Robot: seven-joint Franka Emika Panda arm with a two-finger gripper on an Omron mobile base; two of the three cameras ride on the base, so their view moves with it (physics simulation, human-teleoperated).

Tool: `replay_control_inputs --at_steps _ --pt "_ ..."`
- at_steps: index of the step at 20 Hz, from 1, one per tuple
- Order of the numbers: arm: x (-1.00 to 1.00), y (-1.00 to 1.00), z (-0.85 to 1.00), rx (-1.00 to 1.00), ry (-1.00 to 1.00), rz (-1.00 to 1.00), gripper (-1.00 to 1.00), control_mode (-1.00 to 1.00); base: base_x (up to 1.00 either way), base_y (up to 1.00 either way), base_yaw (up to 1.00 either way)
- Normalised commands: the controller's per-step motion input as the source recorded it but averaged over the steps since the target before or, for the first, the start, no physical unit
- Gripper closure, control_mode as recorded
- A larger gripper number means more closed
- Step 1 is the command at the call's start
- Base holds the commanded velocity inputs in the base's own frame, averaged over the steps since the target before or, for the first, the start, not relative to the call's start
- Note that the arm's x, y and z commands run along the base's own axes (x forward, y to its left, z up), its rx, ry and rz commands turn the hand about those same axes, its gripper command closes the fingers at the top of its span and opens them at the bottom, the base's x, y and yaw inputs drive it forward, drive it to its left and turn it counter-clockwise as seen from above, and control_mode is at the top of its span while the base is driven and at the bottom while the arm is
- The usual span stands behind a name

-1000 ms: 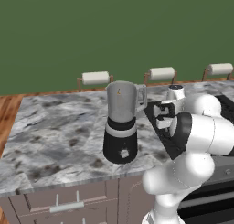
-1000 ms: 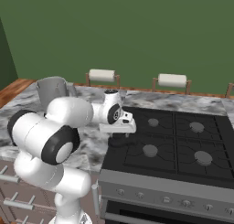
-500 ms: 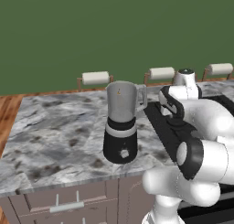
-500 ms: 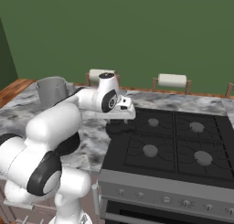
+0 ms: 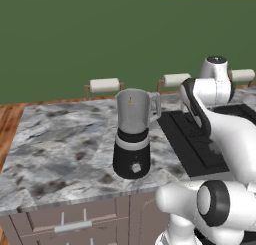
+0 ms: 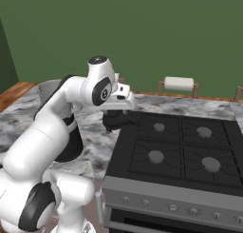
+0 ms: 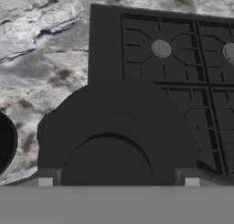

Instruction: Open the blender lid, put the pear in the blender, close the lid, and start the blender.

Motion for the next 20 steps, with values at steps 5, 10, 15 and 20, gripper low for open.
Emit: replay_control_inputs --at_steps 5,10,15,20 --pt "-0.39 0.11 1.00 0.00 -0.14 0.00 1.00 -1.00 0.00 0.00 0.00" --pt "-0.31 0.28 0.94 0.00 -0.12 0.00 1.00 -1.00 0.00 0.00 0.00" --pt "-0.15 0.43 0.75 0.00 -0.02 0.00 1.00 -1.00 0.00 0.00 0.00" --pt "-0.01 0.55 0.53 0.00 0.00 0.00 1.00 -1.00 0.00 0.00 0.00"
